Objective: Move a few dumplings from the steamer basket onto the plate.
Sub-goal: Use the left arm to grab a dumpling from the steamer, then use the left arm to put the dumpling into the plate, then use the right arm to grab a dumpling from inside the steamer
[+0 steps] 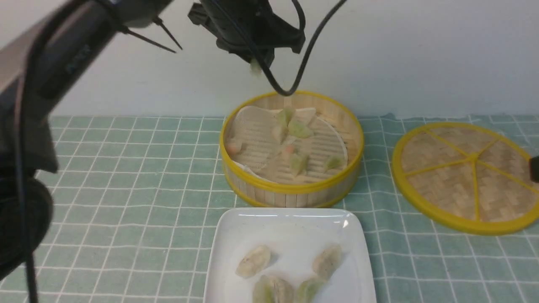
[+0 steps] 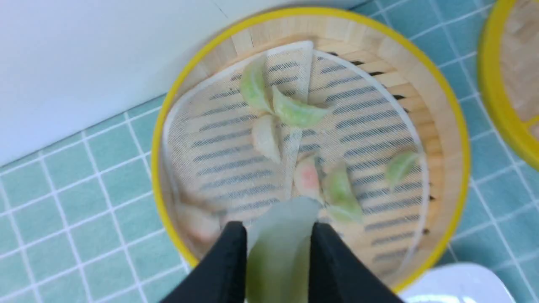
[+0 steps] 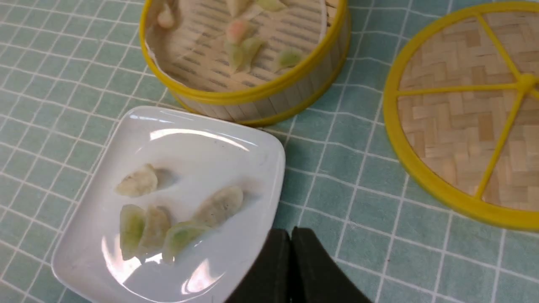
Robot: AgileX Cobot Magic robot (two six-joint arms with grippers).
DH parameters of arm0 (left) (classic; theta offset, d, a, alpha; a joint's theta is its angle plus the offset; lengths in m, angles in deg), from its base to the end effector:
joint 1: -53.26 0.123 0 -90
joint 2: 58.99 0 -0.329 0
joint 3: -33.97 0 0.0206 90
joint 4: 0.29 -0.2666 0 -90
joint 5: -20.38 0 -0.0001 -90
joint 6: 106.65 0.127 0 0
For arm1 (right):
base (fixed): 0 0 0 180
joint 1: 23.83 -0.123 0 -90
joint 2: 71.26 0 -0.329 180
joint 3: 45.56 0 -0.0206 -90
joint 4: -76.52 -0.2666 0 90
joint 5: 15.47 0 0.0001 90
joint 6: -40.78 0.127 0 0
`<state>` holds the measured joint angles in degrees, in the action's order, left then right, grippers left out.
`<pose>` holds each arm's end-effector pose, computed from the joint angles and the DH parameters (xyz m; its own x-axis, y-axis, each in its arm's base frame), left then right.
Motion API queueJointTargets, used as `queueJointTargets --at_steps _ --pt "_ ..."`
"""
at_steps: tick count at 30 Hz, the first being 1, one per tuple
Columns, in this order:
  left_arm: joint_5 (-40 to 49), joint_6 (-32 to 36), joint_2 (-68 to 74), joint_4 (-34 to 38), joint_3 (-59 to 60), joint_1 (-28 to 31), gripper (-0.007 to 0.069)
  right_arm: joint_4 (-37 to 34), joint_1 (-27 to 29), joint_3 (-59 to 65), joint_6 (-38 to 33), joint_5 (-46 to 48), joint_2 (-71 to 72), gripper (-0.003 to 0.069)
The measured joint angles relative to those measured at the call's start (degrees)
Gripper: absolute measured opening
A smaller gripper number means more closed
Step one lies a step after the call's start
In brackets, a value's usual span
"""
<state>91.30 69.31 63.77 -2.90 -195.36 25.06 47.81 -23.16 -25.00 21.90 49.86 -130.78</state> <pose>0.4446 -0.2322 0.3923 -0.7399 0.3337 -0.5841 0.4095 0.9123 0.0025 0.1624 0.0536 0.3821 -0.7616 -0.0852 -0.6425 -0.3371 0.8988 0.2804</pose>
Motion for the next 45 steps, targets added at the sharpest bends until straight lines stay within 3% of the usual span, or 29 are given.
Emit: queueJointTargets --at_steps 7,14,17,23,25,27,28,30,34,36,39,40,41,42,45 --pt "0.3 2.0 -1.8 3.3 14.3 0.0 0.0162 -3.0 0.0 -1.2 -2.6 -0.3 -4.5 -0.0014" --pt "-0.6 1.8 -9.5 8.5 36.7 0.0 0.0162 -3.7 0.0 -1.3 -5.3 -0.2 -4.6 -0.0014" --pt "-5.7 1.8 -11.5 13.8 48.3 0.0 0.0162 -3.5 0.0 -1.4 -5.4 -0.2 -5.3 -0.0014" --pt "-11.7 3.1 -8.6 15.4 52.7 -0.1 0.0165 -3.1 0.0 -2.2 -5.5 0.6 -9.2 -0.0014" --pt "-12.9 4.0 -7.4 15.4 52.7 -0.1 0.0197 -3.1 -0.1 -3.2 -5.5 1.0 -11.1 -0.0014" --pt "-13.3 4.0 -6.5 15.5 52.7 -0.1 0.0295 -2.2 -1.4 -5.7 -5.7 1.6 -13.5 -0.0014" --pt "-13.3 4.0 -6.5 15.5 52.7 -0.1 0.0306 -2.1 -1.4 -5.7 -5.7 1.6 -13.7 -0.0014" --pt "-13.3 4.0 -6.3 15.5 52.7 -0.1 0.0425 -1.0 -5.4 -9.6 -5.5 1.7 -17.3 -0.0013" --pt "-11.8 4.0 -6.9 14.2 52.5 -0.1 0.0505 2.1 -12.4 -15.8 -2.9 0.5 -24.3 -0.0012" --pt "-10.7 4.0 -8.2 12.4 52.4 -0.1 0.0485 3.8 -15.1 -19.1 -0.8 -0.4 -28.6 -0.0011" --pt "-6.9 0.0 -14.7 5.0 52.3 -0.1 0.0294 7.5 -19.4 -27.0 2.8 -1.6 -39.2 -0.0001" --pt "-6.4 -0.6 -16.2 4.1 52.3 -0.1 0.0264 7.7 -19.6 -27.5 2.8 -1.7 -39.8 0.0001" --pt "-4.5 -2.8 -20.3 0.9 52.3 -0.1 0.0139 8.9 -20.9 -31.2 3.3 -2.0 -44.5 0.0018" --pt "-3.5 -4.1 -23.0 -0.8 52.3 -0.1 0.0080 9.4 -21.7 -33.5 3.4 -2.1 -47.4 0.0034" --pt "-2.3 -6.9 -30.9 -3.6 53.4 -0.1 0.0010 11.3 -23.8 -39.2 3.5 -2.5 -55.3 0.0095"
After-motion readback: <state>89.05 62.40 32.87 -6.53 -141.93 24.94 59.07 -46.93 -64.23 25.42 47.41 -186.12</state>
